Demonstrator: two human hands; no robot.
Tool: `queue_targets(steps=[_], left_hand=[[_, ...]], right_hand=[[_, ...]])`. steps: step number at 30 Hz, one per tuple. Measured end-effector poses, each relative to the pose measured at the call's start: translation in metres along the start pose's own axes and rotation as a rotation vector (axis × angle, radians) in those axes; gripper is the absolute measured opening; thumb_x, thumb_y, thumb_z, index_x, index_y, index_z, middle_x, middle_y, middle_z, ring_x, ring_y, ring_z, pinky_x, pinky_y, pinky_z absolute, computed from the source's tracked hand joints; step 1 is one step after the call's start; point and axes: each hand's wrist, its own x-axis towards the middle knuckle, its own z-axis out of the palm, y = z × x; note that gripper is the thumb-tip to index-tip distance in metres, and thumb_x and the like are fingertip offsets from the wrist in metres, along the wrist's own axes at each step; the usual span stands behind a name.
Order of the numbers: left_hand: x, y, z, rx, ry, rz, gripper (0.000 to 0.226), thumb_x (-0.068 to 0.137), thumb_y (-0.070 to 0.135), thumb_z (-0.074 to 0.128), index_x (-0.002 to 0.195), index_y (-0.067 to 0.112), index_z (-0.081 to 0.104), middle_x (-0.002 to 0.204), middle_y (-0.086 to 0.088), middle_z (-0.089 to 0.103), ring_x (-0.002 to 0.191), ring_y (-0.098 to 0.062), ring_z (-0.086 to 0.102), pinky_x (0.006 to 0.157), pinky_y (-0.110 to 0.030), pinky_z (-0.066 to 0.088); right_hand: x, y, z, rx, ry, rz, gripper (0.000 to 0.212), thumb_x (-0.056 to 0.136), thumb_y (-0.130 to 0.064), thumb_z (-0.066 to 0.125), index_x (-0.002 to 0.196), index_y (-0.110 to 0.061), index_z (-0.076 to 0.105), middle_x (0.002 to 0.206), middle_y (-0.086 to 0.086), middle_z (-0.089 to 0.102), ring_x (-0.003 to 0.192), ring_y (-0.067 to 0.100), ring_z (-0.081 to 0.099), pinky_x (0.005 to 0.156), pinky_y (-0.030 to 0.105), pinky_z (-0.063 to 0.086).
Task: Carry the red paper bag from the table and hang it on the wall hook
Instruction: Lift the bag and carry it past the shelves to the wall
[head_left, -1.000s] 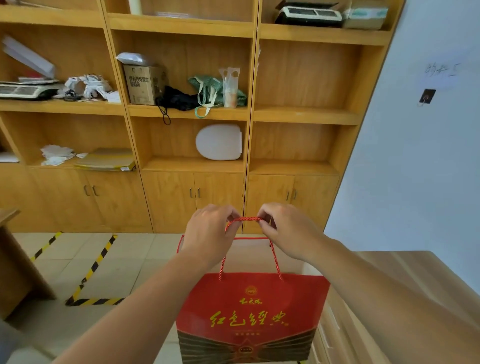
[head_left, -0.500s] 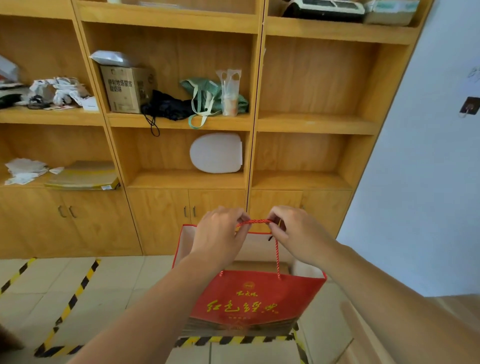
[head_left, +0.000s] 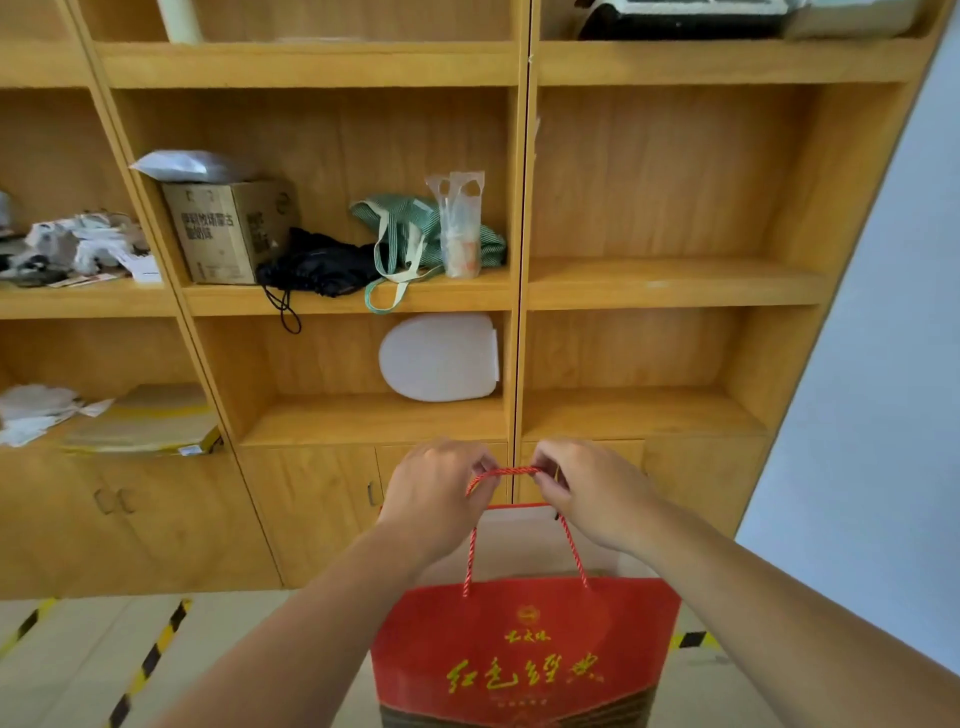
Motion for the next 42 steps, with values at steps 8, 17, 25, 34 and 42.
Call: queue_targets(steps=[8, 17, 25, 34, 42], left_hand=[[0.088, -0.056, 0.048, -0.024, -0.032, -0.011, 0.008, 0.090, 0.033, 0.065, 0.096, 0.030, 0.070, 0.088, 0.011, 0.068, 0.086, -0.009, 0.060, 0.066, -0.027, 0.043], [0.198, -0.137, 0.117, -0.082, -0.128, 0.124, 0.007, 0.089, 0.035, 0.064, 0.094, 0.032, 0.068, 0.089, 0.012, 0.069, 0.089, -0.009, 0.060, 0.071, -0.029, 0.050], [0.278, -0.116, 0.161, -0.175, -0.156, 0.360, 0.010, 0.081, 0.026, 0.076, 0.079, 0.031, 0.067, 0.074, 0.015, 0.065, 0.074, -0.005, 0.058, 0.064, -0.022, 0.047], [0.345, -0.026, 0.228, -0.275, -0.220, 0.604, 0.008, 0.083, 0.035, 0.071, 0.085, 0.034, 0.064, 0.080, 0.015, 0.063, 0.083, -0.007, 0.056, 0.067, -0.029, 0.048], [0.375, 0.088, 0.282, -0.433, -0.320, 0.798, 0.010, 0.085, 0.030, 0.073, 0.081, 0.034, 0.065, 0.072, 0.027, 0.047, 0.076, -0.005, 0.051, 0.065, -0.025, 0.038]], right_hand=[[0.102, 0.049, 0.021, -0.024, -0.014, 0.018, 0.009, 0.102, -0.019, 0.057, 0.095, -0.019, 0.063, 0.087, -0.007, 0.059, 0.078, 0.014, 0.054, 0.057, 0.022, 0.034], [0.202, 0.095, 0.055, -0.091, -0.035, 0.173, 0.007, 0.102, -0.023, 0.057, 0.100, -0.020, 0.062, 0.095, -0.003, 0.064, 0.087, 0.022, 0.061, 0.073, 0.041, 0.051], [0.218, 0.147, 0.036, -0.124, 0.016, 0.427, 0.010, 0.102, -0.024, 0.056, 0.103, -0.017, 0.063, 0.104, 0.005, 0.070, 0.093, 0.028, 0.064, 0.076, 0.044, 0.052], [0.171, 0.219, -0.010, -0.172, 0.107, 0.685, 0.011, 0.100, -0.027, 0.051, 0.095, -0.022, 0.059, 0.095, 0.001, 0.068, 0.085, 0.024, 0.063, 0.072, 0.038, 0.051], [0.109, 0.284, -0.059, -0.218, 0.213, 0.903, 0.016, 0.101, -0.024, 0.052, 0.105, -0.017, 0.066, 0.102, 0.004, 0.071, 0.089, 0.025, 0.065, 0.079, 0.041, 0.055]])
